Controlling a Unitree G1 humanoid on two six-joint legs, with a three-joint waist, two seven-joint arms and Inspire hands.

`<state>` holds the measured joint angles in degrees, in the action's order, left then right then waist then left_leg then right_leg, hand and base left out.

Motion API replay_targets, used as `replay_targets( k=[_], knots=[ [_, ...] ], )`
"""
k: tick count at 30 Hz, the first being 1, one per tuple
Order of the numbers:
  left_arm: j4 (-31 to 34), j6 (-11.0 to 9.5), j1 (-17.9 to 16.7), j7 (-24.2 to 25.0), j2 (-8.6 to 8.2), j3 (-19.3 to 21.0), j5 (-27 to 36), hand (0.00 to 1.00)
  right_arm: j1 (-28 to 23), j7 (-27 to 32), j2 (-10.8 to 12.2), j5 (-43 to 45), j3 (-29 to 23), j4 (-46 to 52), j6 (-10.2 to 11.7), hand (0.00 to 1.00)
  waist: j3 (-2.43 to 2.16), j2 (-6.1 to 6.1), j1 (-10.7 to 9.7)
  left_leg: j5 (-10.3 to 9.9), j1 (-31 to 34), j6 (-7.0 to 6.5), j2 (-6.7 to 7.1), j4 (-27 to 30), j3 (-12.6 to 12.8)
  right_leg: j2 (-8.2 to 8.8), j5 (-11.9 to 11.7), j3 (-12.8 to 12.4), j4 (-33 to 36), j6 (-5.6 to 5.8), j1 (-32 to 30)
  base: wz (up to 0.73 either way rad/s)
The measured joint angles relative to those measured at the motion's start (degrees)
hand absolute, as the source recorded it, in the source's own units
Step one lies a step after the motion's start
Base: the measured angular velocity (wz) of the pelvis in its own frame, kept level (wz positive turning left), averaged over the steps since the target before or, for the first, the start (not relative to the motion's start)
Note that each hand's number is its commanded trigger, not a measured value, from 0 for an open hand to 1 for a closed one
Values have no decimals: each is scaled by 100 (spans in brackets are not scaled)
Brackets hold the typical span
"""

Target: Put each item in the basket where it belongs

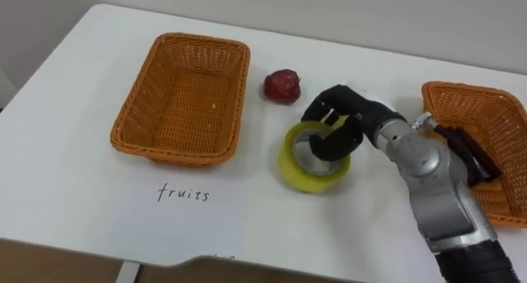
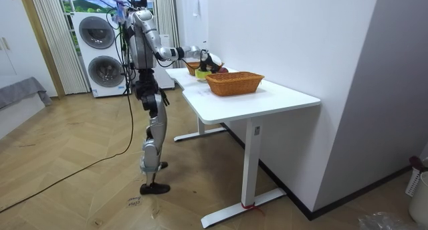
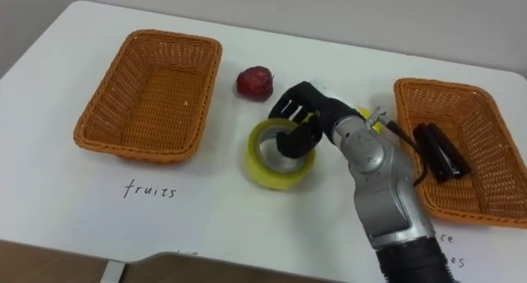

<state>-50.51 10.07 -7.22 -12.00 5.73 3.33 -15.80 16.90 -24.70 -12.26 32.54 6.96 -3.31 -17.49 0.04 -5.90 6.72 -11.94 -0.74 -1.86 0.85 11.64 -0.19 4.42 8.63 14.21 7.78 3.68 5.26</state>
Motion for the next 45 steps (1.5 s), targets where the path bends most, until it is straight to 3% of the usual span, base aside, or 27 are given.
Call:
replay_targets(
  k=[10, 18, 27, 34, 39, 45],
  knots=[
    [19, -148, -153, -35, -58, 46, 12, 0, -4, 505, -44, -683, -610, 394, 128, 100, -5, -34, -43, 5, -205, -1, -18, -48, 105, -2, 0, -128, -5, 0, 141, -4],
    [20, -306, -239, -109, -28, 114, 31, 0, -4, 967, -56, -996, -768, 445, 355, 100, 26, -89, -58, 6, -197, 0, -19, -51, 114, -16, 0, -132, -1, 0, 127, 0],
    [-9, -376, -279, -166, -34, 202, 31, 0, -4, 1642, -96, -1251, -1043, 507, 564, 100, 19, -107, -113, 8, -186, 5, -20, -94, 158, -21, -1, -135, 9, -1, 71, 0],
    [-5, -414, -383, -289, -41, 231, 31, 0, -6, 2185, -102, -1444, -1324, 647, 646, 100, 17, -100, -306, 8, -192, 5, -19, -101, 179, -19, 0, -153, 6, -1, 71, 0],
    [-6, -418, -381, -290, -44, 257, 49, 0, -90, 2231, -115, -1657, -1435, 647, 712, 100, 15, -75, -364, 9, -239, 5, -26, -101, 308, -15, 0, -271, -2, -1, 69, -12],
    [-6, -418, -495, -320, -60, 333, 55, 0, -525, 2413, -117, -1917, -1568, 626, 724, 100, -3, -38, -485, 9, -299, 5, -28, -149, 348, -17, 0, -320, -2, -1, 82, -4]
  ],
)
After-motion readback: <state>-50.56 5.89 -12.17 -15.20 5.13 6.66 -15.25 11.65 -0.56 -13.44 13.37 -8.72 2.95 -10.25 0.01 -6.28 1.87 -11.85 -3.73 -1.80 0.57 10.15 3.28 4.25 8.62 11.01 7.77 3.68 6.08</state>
